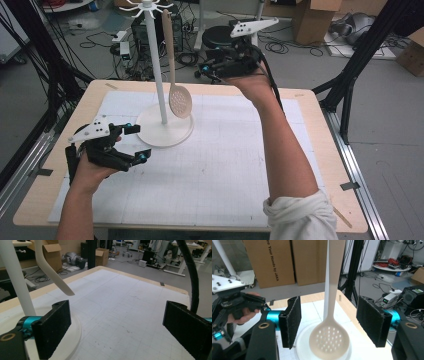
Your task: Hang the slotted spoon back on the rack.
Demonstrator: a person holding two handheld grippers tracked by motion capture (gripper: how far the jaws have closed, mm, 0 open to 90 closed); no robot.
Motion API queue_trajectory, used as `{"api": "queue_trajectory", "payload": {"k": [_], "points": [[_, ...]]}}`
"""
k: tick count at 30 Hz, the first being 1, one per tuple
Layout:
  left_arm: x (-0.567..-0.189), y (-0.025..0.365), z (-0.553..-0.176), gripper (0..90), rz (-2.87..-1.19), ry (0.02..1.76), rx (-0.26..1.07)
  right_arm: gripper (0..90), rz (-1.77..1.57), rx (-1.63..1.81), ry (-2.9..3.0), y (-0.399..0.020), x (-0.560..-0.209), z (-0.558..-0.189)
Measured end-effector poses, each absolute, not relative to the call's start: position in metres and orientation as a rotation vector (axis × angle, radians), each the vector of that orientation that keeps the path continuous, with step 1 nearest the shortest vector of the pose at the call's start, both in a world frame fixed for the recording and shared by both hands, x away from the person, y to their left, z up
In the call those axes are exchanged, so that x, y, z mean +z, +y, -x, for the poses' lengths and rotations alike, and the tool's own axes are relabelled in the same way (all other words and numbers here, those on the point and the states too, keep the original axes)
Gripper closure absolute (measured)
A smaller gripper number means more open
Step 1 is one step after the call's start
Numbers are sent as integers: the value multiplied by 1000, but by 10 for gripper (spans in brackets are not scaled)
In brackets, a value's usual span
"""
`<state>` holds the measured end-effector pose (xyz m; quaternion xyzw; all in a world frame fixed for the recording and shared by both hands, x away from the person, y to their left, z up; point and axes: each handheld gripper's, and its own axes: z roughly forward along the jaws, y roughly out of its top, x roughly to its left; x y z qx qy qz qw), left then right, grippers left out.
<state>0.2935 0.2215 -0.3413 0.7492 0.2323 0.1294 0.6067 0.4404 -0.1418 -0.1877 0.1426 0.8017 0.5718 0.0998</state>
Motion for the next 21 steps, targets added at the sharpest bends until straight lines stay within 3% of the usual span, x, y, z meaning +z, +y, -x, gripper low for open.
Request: {"api": "queue_trajectory", "payload": {"k": [21], "points": [[-342, 224, -299, 82, -1701, 550, 305, 263, -461, 1795, 2256, -204, -239, -389]]}}
